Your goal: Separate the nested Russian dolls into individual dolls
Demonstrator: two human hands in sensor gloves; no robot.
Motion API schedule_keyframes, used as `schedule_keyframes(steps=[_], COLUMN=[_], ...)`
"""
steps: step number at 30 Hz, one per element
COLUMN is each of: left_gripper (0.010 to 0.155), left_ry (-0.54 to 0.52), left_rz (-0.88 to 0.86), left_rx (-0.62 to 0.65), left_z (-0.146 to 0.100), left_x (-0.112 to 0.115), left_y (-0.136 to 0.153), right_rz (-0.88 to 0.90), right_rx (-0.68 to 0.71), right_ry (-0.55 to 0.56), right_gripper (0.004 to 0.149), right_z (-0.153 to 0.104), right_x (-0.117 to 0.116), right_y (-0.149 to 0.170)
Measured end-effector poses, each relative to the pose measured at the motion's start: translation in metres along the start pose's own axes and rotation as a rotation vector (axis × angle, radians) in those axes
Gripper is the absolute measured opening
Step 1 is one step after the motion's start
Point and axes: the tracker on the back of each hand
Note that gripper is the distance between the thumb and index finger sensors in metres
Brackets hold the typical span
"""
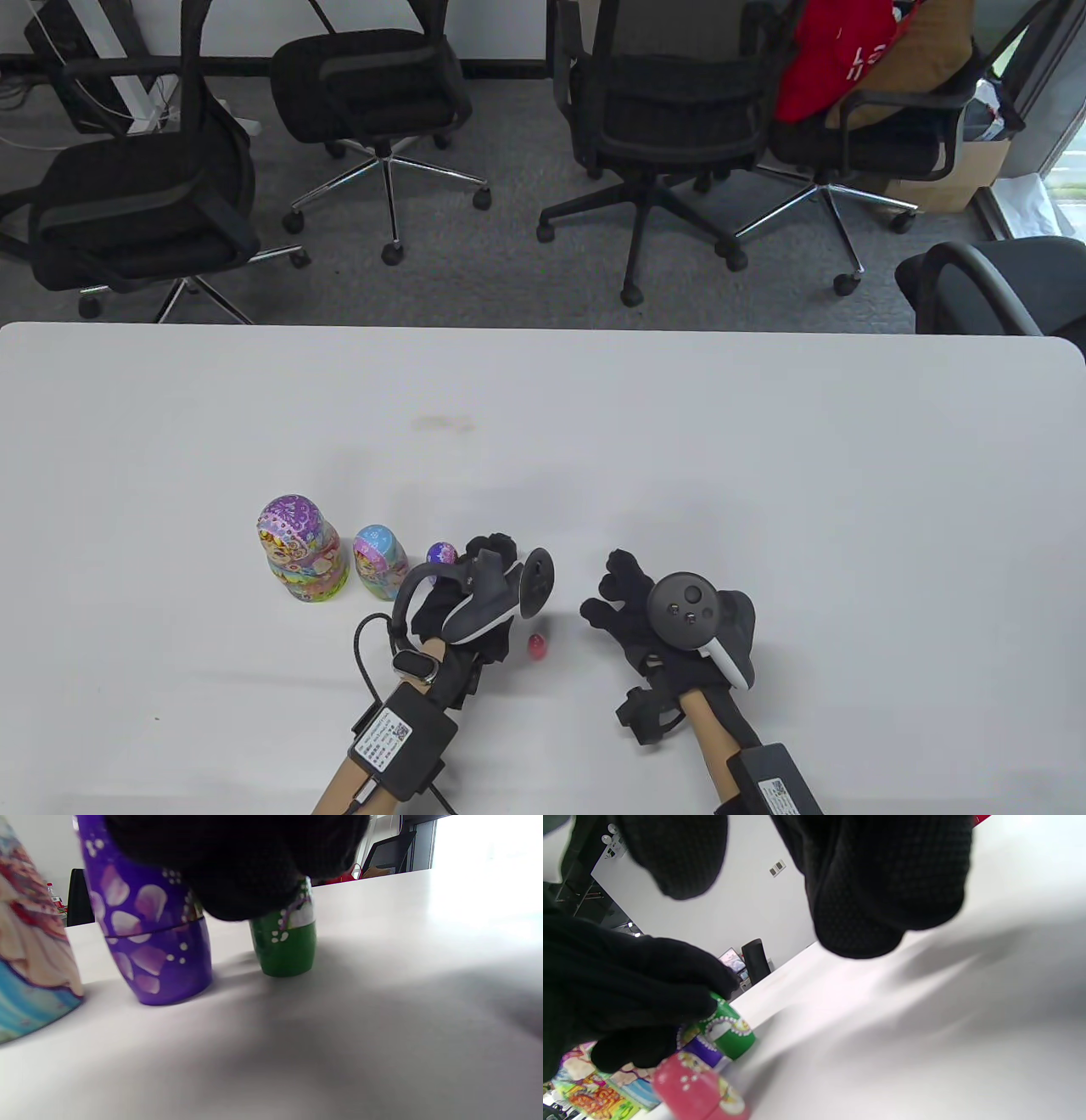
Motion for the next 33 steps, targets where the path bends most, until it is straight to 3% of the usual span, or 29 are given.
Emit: schedule_keyframes(steps=[5, 14, 28, 33], left_gripper=[0.058, 0.057, 0.061, 0.057], left_ry=[-0.04, -0.158, 0.091, 0.118], left_rz=[-0.048, -0.112, -0.06, -0.039], left_rx=[0.001, 0.111, 0.275, 0.304], left_z=[-0.005, -0.039, -0.046, -0.048], left_x=[-0.006, -0.037, -0.005, 0.004], left_y=[0.004, 0.002, -0.029, -0.034], right_rz=[0.002, -0.021, -0.033, -0.036], right_rx=[0.001, -0.011, -0.015, 0.01], right_ry=[-0.001, 0.024, 0.023, -0.003], right_gripper=[0.079, 0.077, 0.076, 0.08], right_z=[0.0, -0.001, -0.003, -0.003], right_x=[0.001, 0.005, 0.005, 0.002], right_y=[0.0, 0.003, 0.004, 0.001])
Point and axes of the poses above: the tracker on the back of each hand, its own y axis roughly to the little-finger side, its own z axis roughly from the wrist to the fingertips, x = y × z, and after that the axes turned 4 degrees about z, right-handed
